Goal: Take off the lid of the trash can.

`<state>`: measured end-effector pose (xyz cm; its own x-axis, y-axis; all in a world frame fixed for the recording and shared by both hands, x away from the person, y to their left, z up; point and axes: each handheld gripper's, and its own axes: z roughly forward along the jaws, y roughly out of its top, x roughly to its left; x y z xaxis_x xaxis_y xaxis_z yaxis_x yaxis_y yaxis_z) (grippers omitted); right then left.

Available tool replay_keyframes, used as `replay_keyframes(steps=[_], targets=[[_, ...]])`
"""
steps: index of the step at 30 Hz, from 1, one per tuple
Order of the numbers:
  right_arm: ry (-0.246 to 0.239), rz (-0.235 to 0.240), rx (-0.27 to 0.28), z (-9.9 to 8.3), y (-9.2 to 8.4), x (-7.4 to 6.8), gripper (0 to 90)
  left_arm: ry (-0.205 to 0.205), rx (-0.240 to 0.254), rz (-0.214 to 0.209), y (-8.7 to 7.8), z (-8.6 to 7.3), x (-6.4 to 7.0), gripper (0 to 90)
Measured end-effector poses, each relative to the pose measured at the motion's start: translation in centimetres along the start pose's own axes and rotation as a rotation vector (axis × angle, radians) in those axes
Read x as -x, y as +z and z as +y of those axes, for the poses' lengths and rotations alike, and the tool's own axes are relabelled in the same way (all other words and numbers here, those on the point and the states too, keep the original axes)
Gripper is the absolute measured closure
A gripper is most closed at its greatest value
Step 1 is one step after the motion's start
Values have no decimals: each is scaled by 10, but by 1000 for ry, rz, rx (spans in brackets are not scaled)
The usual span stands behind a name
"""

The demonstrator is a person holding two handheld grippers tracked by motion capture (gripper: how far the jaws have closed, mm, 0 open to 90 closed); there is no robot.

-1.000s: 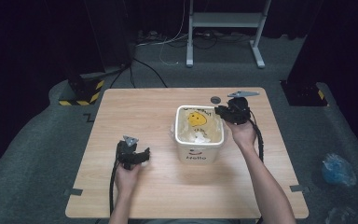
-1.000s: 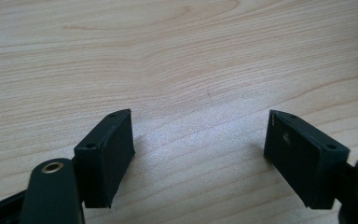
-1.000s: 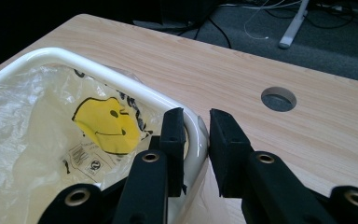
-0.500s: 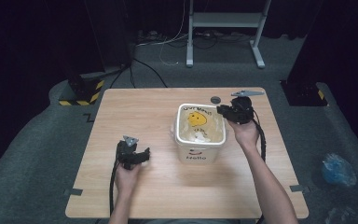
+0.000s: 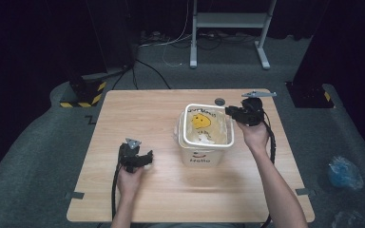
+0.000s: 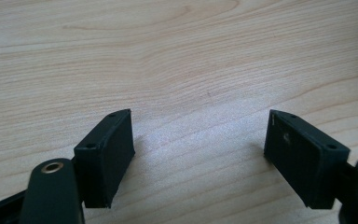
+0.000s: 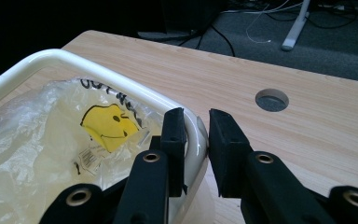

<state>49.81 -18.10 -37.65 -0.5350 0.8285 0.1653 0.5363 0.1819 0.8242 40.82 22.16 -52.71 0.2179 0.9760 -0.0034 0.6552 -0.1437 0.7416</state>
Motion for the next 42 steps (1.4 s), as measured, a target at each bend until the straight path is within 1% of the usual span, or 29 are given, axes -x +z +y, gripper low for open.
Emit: replay_keyframes(steps=[5,8,11,18,30,36,42], targets=[[5,1,6,0,-5,2,768,2,-1,1,0,0,0,241],[16,1,7,0,-7,4,768,2,-2,0,0,0,0,241],[12,2,10,-1,-9,5,768,2,-2,0,0,0,0,241],[22,-4,15,-2,-17,10,768,3,-2,0,0,0,0,241],[28,-10,10,-5,-25,16,770,2,-2,0,0,0,0,241],[21,-26,14,-7,-30,19,771,3,-2,0,0,0,0,240],[16,-30,21,-10,-37,23,771,3,-2,0,0,0,0,241]])
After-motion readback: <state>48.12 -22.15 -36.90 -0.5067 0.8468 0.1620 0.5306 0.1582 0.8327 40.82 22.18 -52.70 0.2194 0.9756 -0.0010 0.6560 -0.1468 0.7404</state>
